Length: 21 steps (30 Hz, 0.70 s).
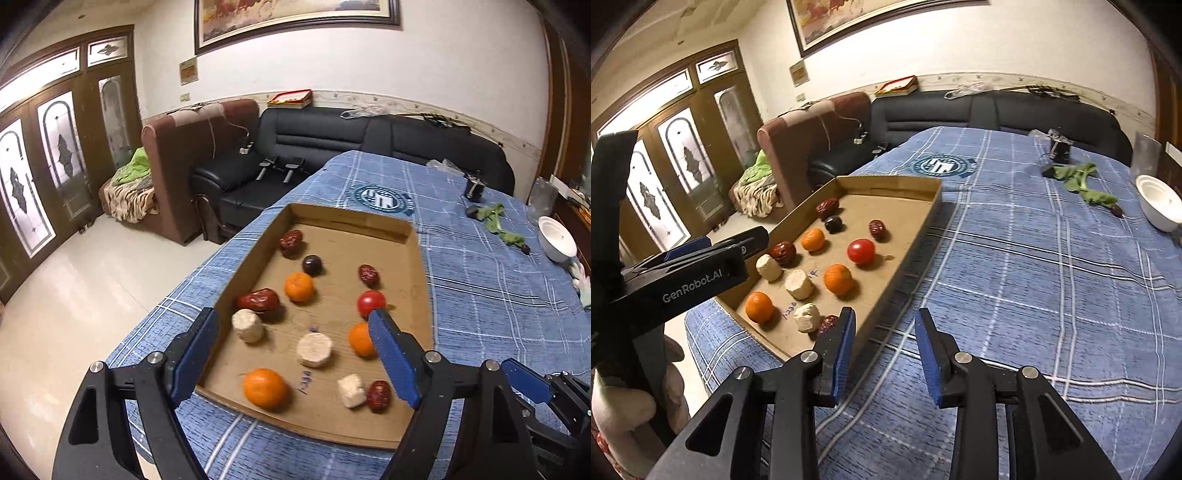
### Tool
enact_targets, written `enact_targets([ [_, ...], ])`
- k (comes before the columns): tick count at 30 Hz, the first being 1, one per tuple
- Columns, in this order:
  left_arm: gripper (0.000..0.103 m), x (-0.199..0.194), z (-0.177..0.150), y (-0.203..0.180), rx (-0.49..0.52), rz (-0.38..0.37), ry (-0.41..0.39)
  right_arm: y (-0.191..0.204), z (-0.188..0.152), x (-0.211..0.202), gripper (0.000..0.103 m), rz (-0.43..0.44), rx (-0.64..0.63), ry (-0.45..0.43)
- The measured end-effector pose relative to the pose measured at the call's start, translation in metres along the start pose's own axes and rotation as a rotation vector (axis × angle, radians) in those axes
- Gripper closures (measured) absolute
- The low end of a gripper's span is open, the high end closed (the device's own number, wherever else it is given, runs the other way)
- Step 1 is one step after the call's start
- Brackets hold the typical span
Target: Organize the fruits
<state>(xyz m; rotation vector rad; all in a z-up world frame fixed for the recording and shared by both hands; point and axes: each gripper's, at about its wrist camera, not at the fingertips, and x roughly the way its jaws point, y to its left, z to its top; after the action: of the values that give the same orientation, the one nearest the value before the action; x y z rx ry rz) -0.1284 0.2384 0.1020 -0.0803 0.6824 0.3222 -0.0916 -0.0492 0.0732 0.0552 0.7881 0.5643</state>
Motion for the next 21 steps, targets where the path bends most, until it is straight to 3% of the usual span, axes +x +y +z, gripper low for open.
enact_targets([
  [21,0.020,-0.007,-0.008,-0.041,0.073,-0.077,0.015,-0.027,-0.010,-0.014,0.062,-0.046,0.053,-0.018],
])
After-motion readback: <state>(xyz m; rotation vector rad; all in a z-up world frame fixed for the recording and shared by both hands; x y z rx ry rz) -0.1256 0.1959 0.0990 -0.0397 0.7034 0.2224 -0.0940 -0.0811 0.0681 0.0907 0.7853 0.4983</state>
